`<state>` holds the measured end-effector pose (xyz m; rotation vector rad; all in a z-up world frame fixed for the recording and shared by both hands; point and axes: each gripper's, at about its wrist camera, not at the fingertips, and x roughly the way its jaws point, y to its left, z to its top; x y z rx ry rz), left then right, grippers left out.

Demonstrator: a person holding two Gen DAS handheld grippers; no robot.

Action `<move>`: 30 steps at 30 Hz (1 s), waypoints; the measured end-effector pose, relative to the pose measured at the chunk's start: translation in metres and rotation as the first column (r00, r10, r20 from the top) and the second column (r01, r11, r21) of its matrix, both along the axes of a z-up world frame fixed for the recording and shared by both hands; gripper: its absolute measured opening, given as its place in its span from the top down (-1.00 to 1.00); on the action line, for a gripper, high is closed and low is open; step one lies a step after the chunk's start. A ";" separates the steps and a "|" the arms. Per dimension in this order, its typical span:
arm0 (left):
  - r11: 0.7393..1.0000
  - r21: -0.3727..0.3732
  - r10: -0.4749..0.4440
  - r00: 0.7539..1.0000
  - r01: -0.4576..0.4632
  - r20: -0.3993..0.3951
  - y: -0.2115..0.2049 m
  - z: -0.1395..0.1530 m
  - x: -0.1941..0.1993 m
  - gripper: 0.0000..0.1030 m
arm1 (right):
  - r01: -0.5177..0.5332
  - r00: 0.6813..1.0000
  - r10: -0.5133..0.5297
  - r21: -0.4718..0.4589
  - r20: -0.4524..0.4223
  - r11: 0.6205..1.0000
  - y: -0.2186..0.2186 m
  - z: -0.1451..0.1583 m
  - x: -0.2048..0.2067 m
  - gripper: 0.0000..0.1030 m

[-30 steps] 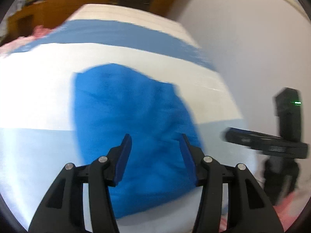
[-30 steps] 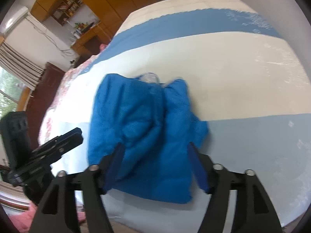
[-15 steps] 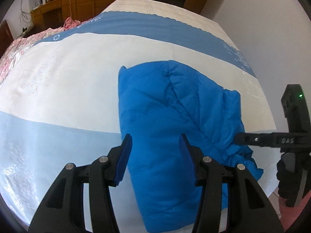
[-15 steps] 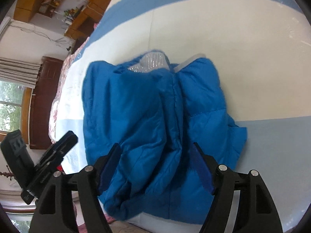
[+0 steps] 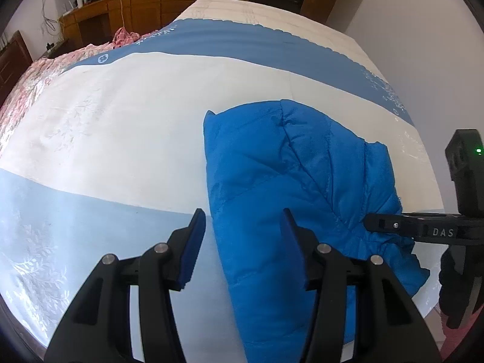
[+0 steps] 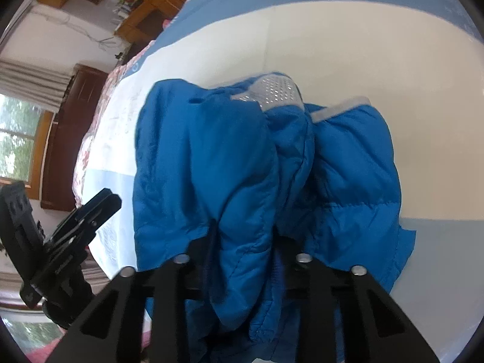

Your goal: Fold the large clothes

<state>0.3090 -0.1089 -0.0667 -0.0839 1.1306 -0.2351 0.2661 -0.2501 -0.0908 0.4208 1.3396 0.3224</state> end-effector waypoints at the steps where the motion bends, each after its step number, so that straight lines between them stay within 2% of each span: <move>1: 1.000 0.001 0.000 1.000 0.000 0.001 0.000 0.001 -0.001 0.02 | -0.011 1.000 0.011 -0.007 0.013 1.000 0.002 0.003 -0.002 0.58; 5: 1.000 0.008 0.005 1.000 -0.005 0.003 0.000 0.001 -0.004 0.02 | -0.042 0.997 0.045 -0.039 0.058 0.998 0.013 0.018 -0.006 0.69; 11: 1.000 0.001 0.000 1.000 0.000 0.020 0.000 0.009 -0.010 0.01 | -0.085 0.982 0.090 -0.035 0.169 0.996 0.017 0.060 -0.029 0.75; 19: 0.997 -0.022 -0.078 0.994 0.080 0.071 -0.025 0.033 -0.026 0.00 | -0.049 0.967 0.053 -0.024 0.251 0.999 -0.008 0.101 -0.065 0.78; 23: 0.991 -0.027 -0.126 0.988 0.129 0.090 -0.042 0.041 -0.034 -0.02 | -0.006 0.964 0.011 -0.021 0.264 1.000 -0.024 0.108 -0.080 0.79; 30: 0.981 -0.023 -0.191 0.978 0.194 0.084 -0.067 0.040 -0.046 -0.03 | 0.081 0.967 -0.078 -0.003 0.242 0.997 -0.058 0.098 -0.103 0.79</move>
